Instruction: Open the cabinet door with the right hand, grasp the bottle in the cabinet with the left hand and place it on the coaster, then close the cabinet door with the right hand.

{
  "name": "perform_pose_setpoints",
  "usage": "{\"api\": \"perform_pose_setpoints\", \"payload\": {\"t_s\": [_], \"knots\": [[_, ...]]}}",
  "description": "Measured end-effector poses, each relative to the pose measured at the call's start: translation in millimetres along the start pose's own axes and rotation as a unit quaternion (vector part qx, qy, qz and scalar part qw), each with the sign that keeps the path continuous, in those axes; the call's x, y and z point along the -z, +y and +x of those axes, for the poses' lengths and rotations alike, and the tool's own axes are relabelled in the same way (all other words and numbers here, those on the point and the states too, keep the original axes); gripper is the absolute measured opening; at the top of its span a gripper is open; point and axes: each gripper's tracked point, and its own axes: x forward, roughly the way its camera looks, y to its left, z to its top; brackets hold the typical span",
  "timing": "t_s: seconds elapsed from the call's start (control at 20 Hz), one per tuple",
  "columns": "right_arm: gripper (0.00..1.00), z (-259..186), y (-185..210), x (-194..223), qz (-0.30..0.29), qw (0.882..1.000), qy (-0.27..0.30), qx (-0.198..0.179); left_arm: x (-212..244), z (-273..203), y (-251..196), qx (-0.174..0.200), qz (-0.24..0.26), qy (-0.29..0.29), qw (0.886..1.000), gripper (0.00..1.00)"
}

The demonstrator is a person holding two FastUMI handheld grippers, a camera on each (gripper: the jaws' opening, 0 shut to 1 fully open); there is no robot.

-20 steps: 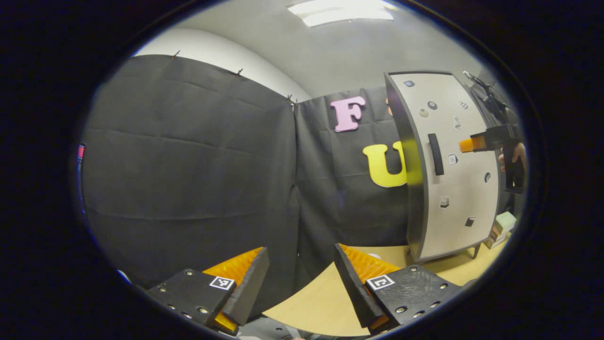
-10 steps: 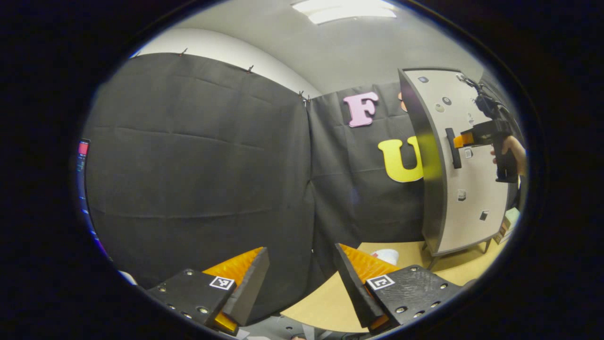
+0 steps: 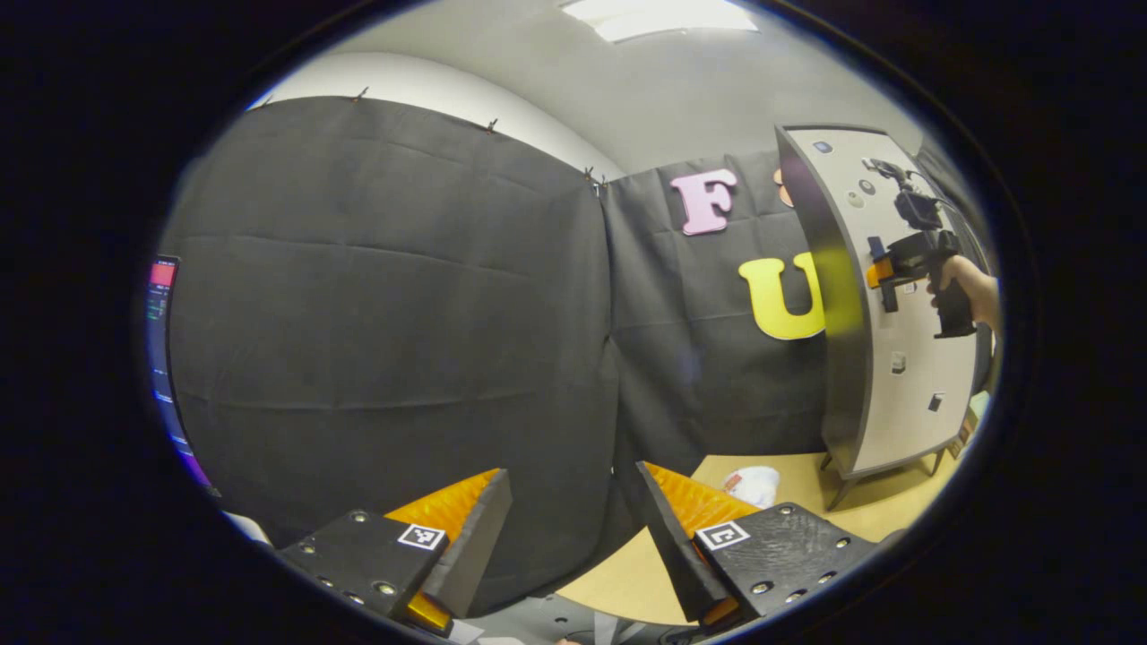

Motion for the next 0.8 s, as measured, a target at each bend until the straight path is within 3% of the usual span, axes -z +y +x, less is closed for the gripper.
{"api": "perform_pose_setpoints", "payload": {"t_s": [0.05,0.15,0.2,0.25,0.4,0.45,0.5,0.55,0.8], "knots": [[0.67,3.1,1.1,2.0,0.000,1.000,0.007,0.002,1.9,0.5,-0.3,-0.001,-0.001,0.001,1.000,0.84],[0.69,7.9,2.3,8.7,0.002,1.000,0.023,0.005,1.6,-0.7,3.7,-0.002,-0.003,0.000,1.000,0.84],[0.69,7.8,-8.4,9.7,-0.001,0.999,0.027,0.031,1.1,-0.7,4.9,-0.002,-0.004,0.000,1.000,0.86],[0.41,7.4,-7.6,9.3,0.010,0.999,0.030,0.031,0.4,-0.7,3.4,-0.001,-0.003,-0.001,1.000,0.86],[0.33,11.2,-8.1,9.2,0.016,0.999,0.034,0.026,-0.2,0.3,0.3,0.003,-0.004,-0.002,1.000,0.87],[0.25,9.0,-7.9,9.2,0.011,0.999,0.036,0.023,-1.0,-0.3,0.0,0.005,-0.003,-0.003,1.000,0.87],[0.25,10.6,-7.4,10.0,0.011,0.999,0.039,0.018,-2.6,0.9,-1.0,0.006,-0.003,-0.005,1.000,0.84],[0.14,5.4,-6.8,10.5,0.008,0.999,0.038,0.012,-2.7,1.9,-3.9,0.009,-0.003,-0.006,1.000,0.84],[0.16,0.8,-7.6,12.7,0.012,0.999,0.047,-0.024,-7.0,12.6,-23.8,0.032,-0.006,-0.013,0.999,0.84]]}}
